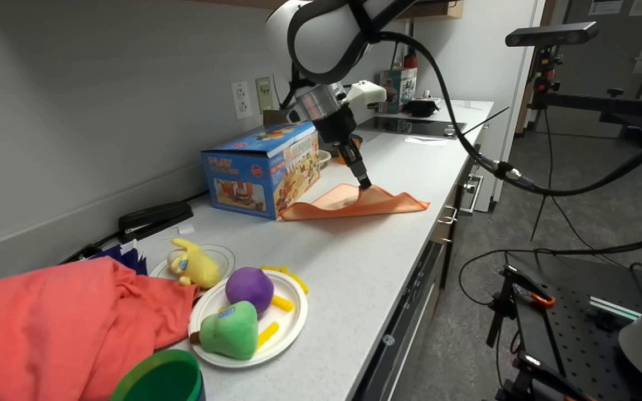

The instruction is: Unfold the peach towel and lay it flat on the countertop

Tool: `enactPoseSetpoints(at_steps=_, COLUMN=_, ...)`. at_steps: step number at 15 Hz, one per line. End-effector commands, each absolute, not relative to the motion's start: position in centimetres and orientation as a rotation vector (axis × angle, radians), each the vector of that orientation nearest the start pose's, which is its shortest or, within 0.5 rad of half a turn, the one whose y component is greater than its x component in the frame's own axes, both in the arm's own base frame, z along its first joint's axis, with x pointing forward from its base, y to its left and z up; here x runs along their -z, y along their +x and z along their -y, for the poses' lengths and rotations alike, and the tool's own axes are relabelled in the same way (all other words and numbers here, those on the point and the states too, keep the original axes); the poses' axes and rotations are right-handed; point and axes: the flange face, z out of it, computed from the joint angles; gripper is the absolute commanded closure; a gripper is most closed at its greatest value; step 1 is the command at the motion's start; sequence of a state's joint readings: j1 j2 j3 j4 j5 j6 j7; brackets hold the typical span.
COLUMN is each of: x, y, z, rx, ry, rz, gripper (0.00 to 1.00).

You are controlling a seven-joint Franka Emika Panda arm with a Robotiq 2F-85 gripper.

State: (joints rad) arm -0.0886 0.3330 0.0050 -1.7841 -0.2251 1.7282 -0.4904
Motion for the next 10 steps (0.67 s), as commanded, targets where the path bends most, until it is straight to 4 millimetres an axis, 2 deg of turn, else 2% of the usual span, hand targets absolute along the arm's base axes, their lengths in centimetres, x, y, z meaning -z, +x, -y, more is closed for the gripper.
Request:
enactPoseSetpoints(at_steps=1, x=-35.0, y=57.7, z=5.2, rx=-0.748, ry=-2.953, rz=1.034, gripper=1.0)
enactPoseSetpoints(at_steps=5, x=-34.6, y=57.5, z=3.8, rx=-0.76, ry=-2.88, rz=1.13, gripper=1.0)
enactPoseSetpoints(at_steps=10, x=-35.2, y=57.6, z=3.4, rx=-0.626, ry=-2.895, rz=1.082, gripper=1.0)
